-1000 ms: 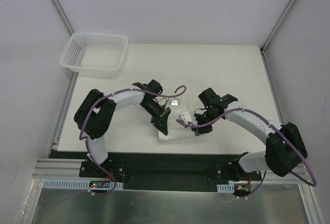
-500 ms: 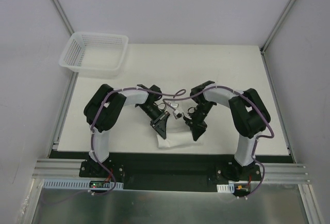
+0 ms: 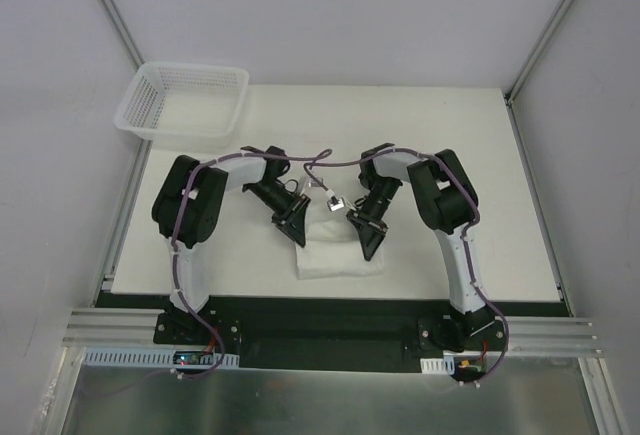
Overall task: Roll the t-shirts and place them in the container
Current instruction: Roll the T-shirt to the center of the board.
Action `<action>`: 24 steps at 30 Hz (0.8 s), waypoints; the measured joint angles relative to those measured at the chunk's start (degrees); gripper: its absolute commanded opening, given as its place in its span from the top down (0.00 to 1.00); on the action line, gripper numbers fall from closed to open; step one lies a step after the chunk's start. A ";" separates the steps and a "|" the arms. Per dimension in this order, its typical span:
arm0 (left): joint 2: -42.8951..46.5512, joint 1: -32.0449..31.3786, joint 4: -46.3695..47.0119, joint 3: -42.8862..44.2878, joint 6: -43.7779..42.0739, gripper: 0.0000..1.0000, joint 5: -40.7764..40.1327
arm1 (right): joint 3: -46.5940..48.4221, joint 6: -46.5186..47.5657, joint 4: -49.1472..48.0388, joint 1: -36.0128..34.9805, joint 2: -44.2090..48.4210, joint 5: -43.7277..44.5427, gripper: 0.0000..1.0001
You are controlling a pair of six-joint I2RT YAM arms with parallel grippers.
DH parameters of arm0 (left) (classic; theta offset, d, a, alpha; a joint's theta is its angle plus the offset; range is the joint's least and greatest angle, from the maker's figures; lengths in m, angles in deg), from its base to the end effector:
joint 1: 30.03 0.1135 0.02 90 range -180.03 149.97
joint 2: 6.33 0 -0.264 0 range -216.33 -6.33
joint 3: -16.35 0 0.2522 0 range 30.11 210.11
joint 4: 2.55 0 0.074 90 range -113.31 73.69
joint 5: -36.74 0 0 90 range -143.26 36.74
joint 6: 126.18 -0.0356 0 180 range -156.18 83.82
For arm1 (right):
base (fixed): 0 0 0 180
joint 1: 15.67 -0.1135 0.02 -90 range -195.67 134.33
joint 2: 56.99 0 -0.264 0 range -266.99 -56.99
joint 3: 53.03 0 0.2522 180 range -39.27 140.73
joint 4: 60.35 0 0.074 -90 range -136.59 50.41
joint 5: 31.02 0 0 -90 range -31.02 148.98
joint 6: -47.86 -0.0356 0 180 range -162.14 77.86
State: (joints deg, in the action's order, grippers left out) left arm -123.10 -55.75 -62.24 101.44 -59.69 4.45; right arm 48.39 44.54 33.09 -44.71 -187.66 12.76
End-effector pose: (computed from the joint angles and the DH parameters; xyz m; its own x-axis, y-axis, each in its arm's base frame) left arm 0.3034 -0.1796 0.1238 -0.7407 0.5933 -0.3152 0.5552 0.2763 -0.7845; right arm 0.3012 0.1967 0.1075 -0.0477 -0.8165 -0.5753 -0.7343 -0.3619 0.5744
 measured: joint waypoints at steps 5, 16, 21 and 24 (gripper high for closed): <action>10.21 5.86 -2.75 -1.05 -0.11 0.70 -8.87 | 5.31 -5.14 4.33 0.70 -5.40 0.17 0.94; 39.80 -7.39 -0.90 -8.02 -10.19 0.52 -27.10 | 9.44 -15.06 6.43 1.05 -9.68 0.85 0.94; 42.10 -24.76 6.49 -12.74 -16.35 0.47 -37.13 | 9.53 -15.87 6.43 1.07 -9.75 0.96 0.94; 41.22 -28.79 10.73 -14.80 -18.16 0.47 -40.68 | 9.55 -16.02 6.43 1.07 -9.75 0.98 0.94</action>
State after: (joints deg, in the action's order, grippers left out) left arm -81.88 -84.53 -51.51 86.64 -77.85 -36.23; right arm 57.94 28.52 39.51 -43.64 -197.41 13.75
